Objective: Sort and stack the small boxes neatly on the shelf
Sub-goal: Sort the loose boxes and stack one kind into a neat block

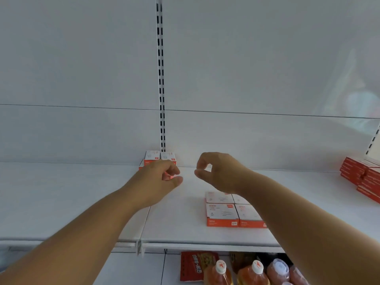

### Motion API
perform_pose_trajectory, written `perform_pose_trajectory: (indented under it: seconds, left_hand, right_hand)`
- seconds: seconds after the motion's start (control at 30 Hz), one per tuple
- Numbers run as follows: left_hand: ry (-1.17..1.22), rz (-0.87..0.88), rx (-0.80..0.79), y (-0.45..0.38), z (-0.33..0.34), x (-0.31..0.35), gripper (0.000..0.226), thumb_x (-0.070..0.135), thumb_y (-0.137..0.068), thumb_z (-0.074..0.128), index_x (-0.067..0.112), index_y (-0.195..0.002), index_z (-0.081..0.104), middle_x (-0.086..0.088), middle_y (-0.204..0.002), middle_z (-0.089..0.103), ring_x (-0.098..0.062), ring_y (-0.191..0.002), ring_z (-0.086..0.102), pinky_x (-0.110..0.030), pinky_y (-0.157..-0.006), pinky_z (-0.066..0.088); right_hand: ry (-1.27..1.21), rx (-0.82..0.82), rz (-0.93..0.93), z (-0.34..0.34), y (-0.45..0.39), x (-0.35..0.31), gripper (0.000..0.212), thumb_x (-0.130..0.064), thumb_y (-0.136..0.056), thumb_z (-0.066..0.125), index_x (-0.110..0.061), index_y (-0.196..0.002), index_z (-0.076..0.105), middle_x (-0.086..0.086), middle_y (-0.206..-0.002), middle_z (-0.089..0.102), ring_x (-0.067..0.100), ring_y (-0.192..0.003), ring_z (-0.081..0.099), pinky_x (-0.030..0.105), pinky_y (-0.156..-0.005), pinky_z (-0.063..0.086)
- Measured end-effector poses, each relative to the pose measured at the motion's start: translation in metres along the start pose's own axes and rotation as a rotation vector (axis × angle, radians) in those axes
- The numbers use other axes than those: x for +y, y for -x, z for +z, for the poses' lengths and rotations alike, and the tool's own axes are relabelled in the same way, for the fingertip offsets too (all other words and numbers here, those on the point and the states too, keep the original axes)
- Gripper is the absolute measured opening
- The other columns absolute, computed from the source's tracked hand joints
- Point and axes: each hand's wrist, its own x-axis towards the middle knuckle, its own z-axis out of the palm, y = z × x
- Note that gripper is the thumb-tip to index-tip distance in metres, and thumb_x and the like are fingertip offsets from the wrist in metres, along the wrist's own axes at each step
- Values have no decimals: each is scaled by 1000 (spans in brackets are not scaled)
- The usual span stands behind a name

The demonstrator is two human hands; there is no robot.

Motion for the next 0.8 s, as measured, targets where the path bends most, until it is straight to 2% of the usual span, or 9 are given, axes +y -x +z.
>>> perform_pose_trajectory:
  seconds: [0.13, 0.23, 0.3, 0.37, 0.43, 0.53, 0.6, 0.7, 0.8]
  left_hand:
    - [-45, -45, 131, -9, -12, -25, 10, 37, -86, 66, 34, -78, 62, 13, -76, 62, -7, -71, 57, -25, -58, 41]
    - [-73, -186, 321, -22, -18, -38, 17, 38, -87, 63, 28, -75, 55, 9, -72, 62, -10, -67, 58, -28, -55, 40]
    - [-98, -334, 414, -31, -20, -44, 24, 46, -90, 56, 25, -79, 53, 7, -75, 60, -13, -67, 55, -30, -55, 35]
    - [-109, -443, 390, -36, -16, -52, 38, 56, -92, 50, 19, -88, 54, 3, -79, 59, -20, -73, 56, -31, -59, 36]
    - [-84, -465, 339, -38, -10, -59, 45, 60, -92, 47, 16, -90, 56, 3, -79, 61, -19, -72, 58, -30, -56, 35]
    - [-7, -450, 346, -37, -10, -66, 34, 55, -91, 49, 23, -82, 57, 9, -73, 59, -9, -66, 54, -25, -51, 31]
    - [53, -445, 340, -36, -12, -67, 26, 48, -91, 51, 26, -78, 55, 10, -75, 61, -9, -67, 55, -24, -52, 32]
    - [89, -420, 296, -34, -12, -68, 15, 38, -91, 50, 26, -92, 58, 7, -85, 61, -14, -77, 57, -26, -55, 34]
    - [164, -429, 300, -33, -13, -71, 8, 31, -89, 53, 26, -84, 58, 11, -81, 62, -10, -73, 58, -24, -55, 37]
  right_hand:
    - [-50, -70, 79, 25, -44, -34, 15, -38, -91, 58, -26, -101, 60, -5, -98, 65, 16, -84, 60, 31, -74, 50]
    - [-52, -105, 194, 44, -68, -45, 22, -36, -94, 53, -29, -114, 55, -4, -88, 60, 16, -74, 57, 27, -60, 44]
    - [-143, -58, 295, 54, -78, -49, 18, -32, -95, 47, -26, -110, 56, -2, -83, 58, 16, -67, 54, 25, -55, 40]
    - [-258, 13, 378, 62, -84, -50, 15, -26, -95, 44, -23, -100, 58, 3, -84, 62, 23, -72, 62, 27, -57, 44]
    - [-313, 65, 434, 65, -89, -49, 10, -23, -94, 48, -20, -93, 58, 7, -90, 66, 29, -83, 67, 30, -58, 47]
    - [-365, 101, 507, 67, -94, -49, 9, -23, -90, 61, -16, -85, 57, 11, -89, 71, 26, -72, 64, 34, -60, 49]
    - [-471, 114, 570, 67, -94, -48, 11, -17, -86, 65, -13, -94, 60, 17, -93, 71, 23, -67, 61, 35, -60, 51]
    - [-711, 129, 649, 64, -91, -49, 35, -5, -82, 67, -11, -115, 57, 14, -93, 69, 19, -65, 63, 27, -56, 54]
    - [-849, 143, 636, 57, -84, -51, 30, 1, -83, 61, -9, -111, 59, 10, -97, 70, 17, -69, 64, 24, -53, 52]
